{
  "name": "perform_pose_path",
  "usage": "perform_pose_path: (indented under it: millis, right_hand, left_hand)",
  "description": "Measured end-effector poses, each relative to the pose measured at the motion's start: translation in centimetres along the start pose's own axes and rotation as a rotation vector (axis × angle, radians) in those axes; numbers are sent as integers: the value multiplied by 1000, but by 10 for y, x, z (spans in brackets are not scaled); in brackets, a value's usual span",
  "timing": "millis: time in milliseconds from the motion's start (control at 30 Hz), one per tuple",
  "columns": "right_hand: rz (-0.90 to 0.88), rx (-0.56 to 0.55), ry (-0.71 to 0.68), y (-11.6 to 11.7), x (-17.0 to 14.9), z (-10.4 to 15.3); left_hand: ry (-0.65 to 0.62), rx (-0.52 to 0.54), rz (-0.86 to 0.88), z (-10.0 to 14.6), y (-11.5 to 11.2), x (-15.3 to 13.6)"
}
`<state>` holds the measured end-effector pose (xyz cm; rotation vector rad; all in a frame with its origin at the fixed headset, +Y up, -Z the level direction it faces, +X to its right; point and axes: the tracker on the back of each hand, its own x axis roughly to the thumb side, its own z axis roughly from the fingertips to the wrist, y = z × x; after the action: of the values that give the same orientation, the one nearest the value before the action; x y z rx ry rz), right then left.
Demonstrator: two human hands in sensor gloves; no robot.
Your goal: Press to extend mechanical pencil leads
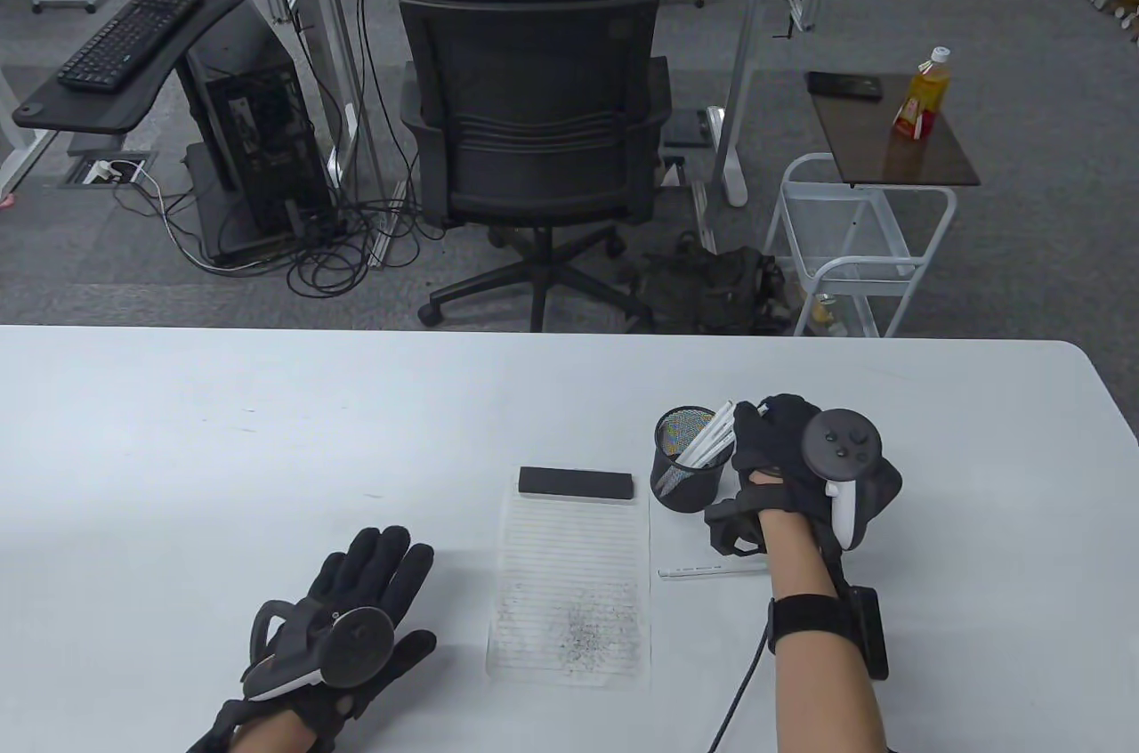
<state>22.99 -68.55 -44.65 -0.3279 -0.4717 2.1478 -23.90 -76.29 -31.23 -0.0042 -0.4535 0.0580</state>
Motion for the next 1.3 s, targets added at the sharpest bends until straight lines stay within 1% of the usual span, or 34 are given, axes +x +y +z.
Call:
perform_pose_path:
  millis: [100, 200, 267, 300, 400, 500, 567, 600, 633, 733, 767, 833, 900, 933, 967, 1033, 1100, 1133, 1200, 1300]
  right_hand:
    - [-96, -66, -101, -16, 17, 11]
    - [-197, -71, -189, -21, 36, 25]
    - [-229, -52, -231, -20, 45, 37]
    - [-254, -32, -260, -17, 50, 47]
    - [-345, 4, -270, -5, 50, 70]
    - [-455, 24, -224, 11, 41, 85]
    - [-538, 97, -180, 25, 32, 93]
    - [-570, 114, -170, 29, 29, 95]
    - [-622, 136, -125, 35, 23, 100]
    - [-759, 155, -79, 48, 4, 106]
    - [-826, 182, -48, 54, -6, 107]
    - [-1044, 239, 40, 68, -29, 112]
    - [-1238, 257, 112, 74, -40, 116]
    - [-1282, 272, 126, 75, -42, 118]
    - [-1281, 293, 116, 76, -43, 119]
    - [-1258, 390, 76, 77, -41, 120]
    - [-1286, 477, 58, 81, -40, 122]
    - [-1325, 471, 70, 84, -41, 125]
    - [-1365, 416, 95, 89, -42, 127]
    - [-1330, 453, 60, 94, -42, 130]
  left_hand:
    - [-8, 3, -3, 0, 0, 3]
    - [-14, 6, -7, 1, 1, 5]
    - [-17, 12, -5, 1, 2, 6]
    - [-18, 17, -2, 2, 2, 7]
    - [-21, 21, 1, 2, 3, 7]
    - [-14, 23, 14, 3, 3, 5]
    - [-8, 27, 31, 4, 3, 3]
    - [-8, 28, 33, 4, 3, 2]
    - [-7, 29, 34, 4, 3, 1]
    - [-5, 26, 41, 4, 2, 0]
    - [-5, 22, 43, 3, 2, 0]
    - [-3, 22, 44, 4, 2, -1]
    - [0, 30, 53, 5, 3, -3]
    - [0, 35, 54, 5, 4, -3]
    - [0, 37, 54, 5, 4, -3]
    - [-2, 39, 53, 5, 4, -4]
    - [-3, 34, 54, 5, 3, -3]
    - [-3, 32, 54, 5, 3, -3]
    - [-3, 29, 55, 5, 2, -3]
    - [-6, 30, 55, 5, 2, -3]
